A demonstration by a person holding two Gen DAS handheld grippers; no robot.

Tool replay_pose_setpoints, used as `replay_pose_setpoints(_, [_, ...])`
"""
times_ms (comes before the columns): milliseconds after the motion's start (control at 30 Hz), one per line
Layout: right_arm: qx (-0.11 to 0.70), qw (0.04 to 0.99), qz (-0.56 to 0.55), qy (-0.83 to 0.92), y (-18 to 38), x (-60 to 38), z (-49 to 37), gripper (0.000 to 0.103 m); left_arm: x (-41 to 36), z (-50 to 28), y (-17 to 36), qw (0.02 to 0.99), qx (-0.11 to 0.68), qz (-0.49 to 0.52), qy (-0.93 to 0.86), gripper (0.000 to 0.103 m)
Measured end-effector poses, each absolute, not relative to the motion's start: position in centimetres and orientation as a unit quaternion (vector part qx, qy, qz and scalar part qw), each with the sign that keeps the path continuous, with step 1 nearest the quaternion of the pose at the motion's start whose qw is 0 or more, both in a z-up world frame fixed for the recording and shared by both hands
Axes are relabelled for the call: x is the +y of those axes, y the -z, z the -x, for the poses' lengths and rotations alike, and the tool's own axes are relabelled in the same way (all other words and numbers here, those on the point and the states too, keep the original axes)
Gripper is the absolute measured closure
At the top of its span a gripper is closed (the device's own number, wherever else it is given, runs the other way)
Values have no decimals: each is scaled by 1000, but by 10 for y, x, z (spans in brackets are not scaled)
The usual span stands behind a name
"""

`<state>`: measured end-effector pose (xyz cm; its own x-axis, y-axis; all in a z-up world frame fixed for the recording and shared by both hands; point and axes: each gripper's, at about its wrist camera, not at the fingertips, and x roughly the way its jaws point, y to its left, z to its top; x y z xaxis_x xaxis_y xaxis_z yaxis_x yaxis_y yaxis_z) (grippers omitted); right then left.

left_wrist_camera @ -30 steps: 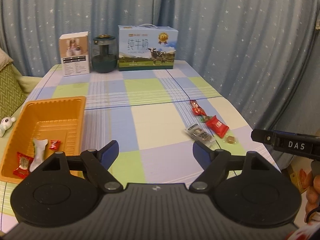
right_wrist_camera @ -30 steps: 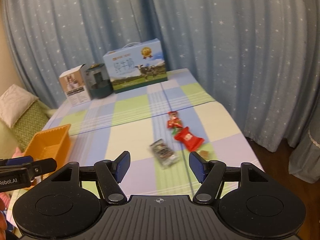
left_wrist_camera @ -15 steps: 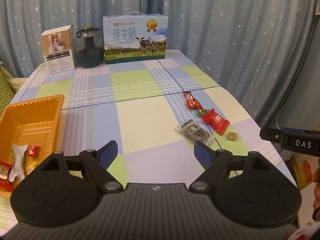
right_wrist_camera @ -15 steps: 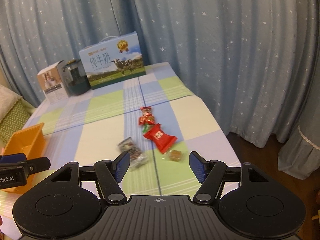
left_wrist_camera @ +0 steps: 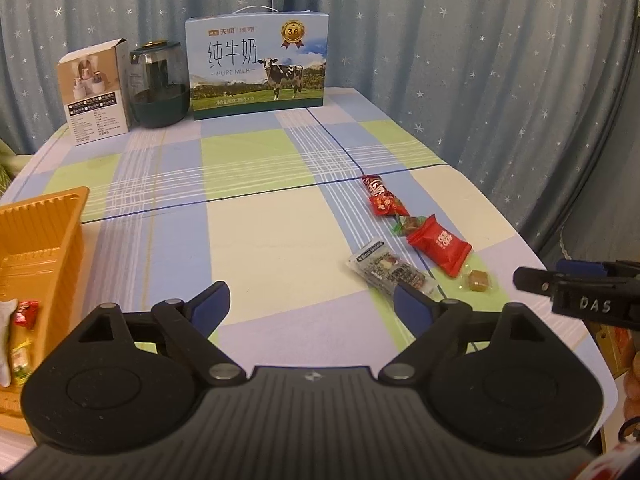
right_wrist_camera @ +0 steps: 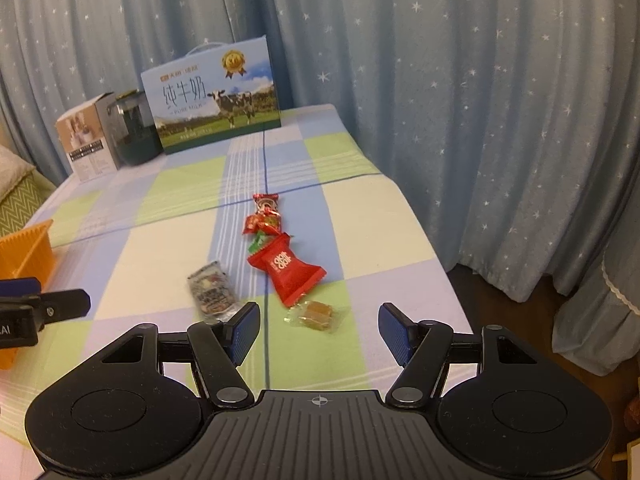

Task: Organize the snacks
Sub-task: 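Move both open tools back toward the remaining snacks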

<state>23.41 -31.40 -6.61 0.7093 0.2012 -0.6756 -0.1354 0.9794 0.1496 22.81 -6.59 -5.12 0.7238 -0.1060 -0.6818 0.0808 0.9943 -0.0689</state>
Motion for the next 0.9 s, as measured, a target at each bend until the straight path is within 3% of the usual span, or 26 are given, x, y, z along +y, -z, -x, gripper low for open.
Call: replay_pose_setpoints(900, [375, 917, 5, -134, 130, -299, -277, 38, -66, -265, 98, 914, 402, 38, 50, 12])
